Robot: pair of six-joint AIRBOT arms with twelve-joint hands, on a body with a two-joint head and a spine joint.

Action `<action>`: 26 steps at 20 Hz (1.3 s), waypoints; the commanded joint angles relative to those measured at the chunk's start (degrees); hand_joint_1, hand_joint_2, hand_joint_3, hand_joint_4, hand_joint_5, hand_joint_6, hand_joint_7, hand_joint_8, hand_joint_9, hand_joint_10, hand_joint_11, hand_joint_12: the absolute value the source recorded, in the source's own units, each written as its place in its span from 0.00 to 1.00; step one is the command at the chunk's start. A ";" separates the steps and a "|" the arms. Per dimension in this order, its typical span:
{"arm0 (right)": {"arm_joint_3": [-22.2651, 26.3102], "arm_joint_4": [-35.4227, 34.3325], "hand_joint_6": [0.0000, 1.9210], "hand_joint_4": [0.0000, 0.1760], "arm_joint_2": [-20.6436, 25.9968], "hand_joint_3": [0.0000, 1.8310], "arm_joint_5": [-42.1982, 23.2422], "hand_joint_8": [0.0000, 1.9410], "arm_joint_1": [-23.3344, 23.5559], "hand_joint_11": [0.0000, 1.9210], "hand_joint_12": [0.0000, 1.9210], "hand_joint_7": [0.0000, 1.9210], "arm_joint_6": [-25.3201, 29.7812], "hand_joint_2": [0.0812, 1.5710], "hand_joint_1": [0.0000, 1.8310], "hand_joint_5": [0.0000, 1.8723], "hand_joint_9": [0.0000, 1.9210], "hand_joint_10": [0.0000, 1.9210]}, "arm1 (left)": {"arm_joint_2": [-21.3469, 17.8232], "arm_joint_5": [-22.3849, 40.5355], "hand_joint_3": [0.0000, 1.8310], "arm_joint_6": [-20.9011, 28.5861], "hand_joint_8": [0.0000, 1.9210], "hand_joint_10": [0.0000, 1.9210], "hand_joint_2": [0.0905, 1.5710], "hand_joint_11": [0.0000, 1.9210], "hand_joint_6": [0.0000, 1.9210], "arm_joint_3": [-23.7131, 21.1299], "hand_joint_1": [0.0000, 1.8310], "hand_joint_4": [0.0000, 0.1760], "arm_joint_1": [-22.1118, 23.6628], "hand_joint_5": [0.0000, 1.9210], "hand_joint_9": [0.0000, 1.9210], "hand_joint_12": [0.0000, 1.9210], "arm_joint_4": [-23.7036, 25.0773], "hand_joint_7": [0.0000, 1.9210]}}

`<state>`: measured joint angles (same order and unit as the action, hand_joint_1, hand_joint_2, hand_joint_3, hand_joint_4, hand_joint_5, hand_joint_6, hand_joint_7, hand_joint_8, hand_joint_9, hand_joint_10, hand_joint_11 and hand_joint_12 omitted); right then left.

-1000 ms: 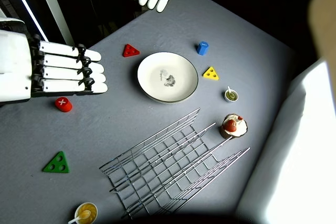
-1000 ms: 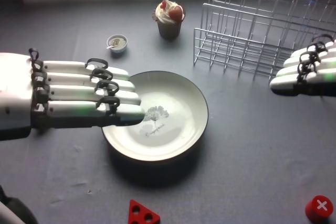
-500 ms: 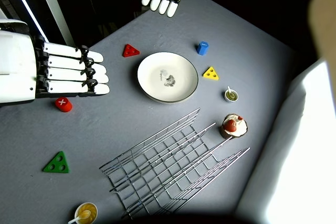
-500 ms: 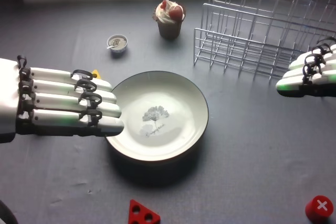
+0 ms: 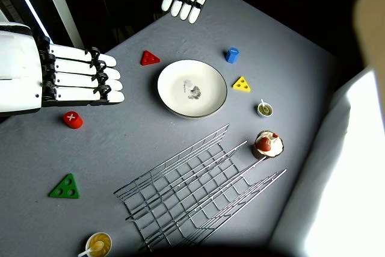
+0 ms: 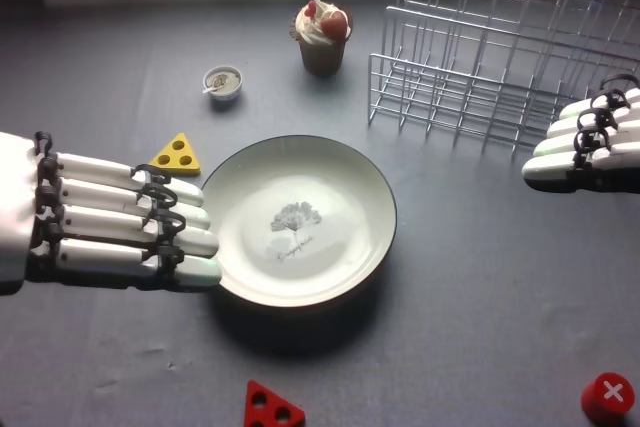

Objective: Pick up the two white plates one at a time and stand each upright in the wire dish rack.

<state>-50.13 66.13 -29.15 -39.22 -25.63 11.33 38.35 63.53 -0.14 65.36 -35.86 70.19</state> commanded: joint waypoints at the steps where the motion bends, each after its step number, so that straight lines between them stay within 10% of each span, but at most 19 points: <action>1: 0.01 -3.26 0.00 0.00 0.18 0.00 -4.09 0.01 0.47 0.09 0.02 0.09 0.06 0.58 0.07 0.06 0.09 0.01 | 0.44 2.41 0.00 0.14 0.00 0.00 0.54 0.04 0.00 0.26 0.04 0.00 0.59 0.02 0.04 0.01 -3.84 0.02; 15: -1.99 -3.93 0.01 0.00 -4.46 0.00 -5.51 0.00 0.77 0.09 0.01 0.10 -9.67 0.59 0.11 0.09 0.10 0.00 | 10.62 -5.19 0.00 0.14 0.00 0.00 0.55 0.05 0.00 6.02 0.06 0.00 -1.08 0.05 0.04 0.01 -2.54 0.05; 21: -0.41 -18.51 0.00 0.00 -9.39 0.00 -3.35 0.00 -3.23 0.11 0.01 0.12 -35.37 0.59 0.10 0.10 0.12 0.01 | 12.91 -6.59 0.00 0.14 0.00 0.00 0.55 0.07 0.00 8.20 0.05 0.00 -1.75 0.05 0.06 0.01 -2.40 0.06; 26: -1.26 -26.98 0.01 0.00 -10.81 0.00 -2.19 0.01 -3.62 0.12 0.02 0.13 -45.18 0.59 0.09 0.11 0.13 0.01 | 14.18 -7.49 0.00 0.14 0.00 0.00 0.55 0.07 0.00 9.33 0.04 0.00 -2.40 0.06 0.06 0.01 -2.38 0.06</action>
<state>-51.24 41.78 -40.10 -36.58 -29.58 -33.78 52.40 52.66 -0.12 74.52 -38.39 71.31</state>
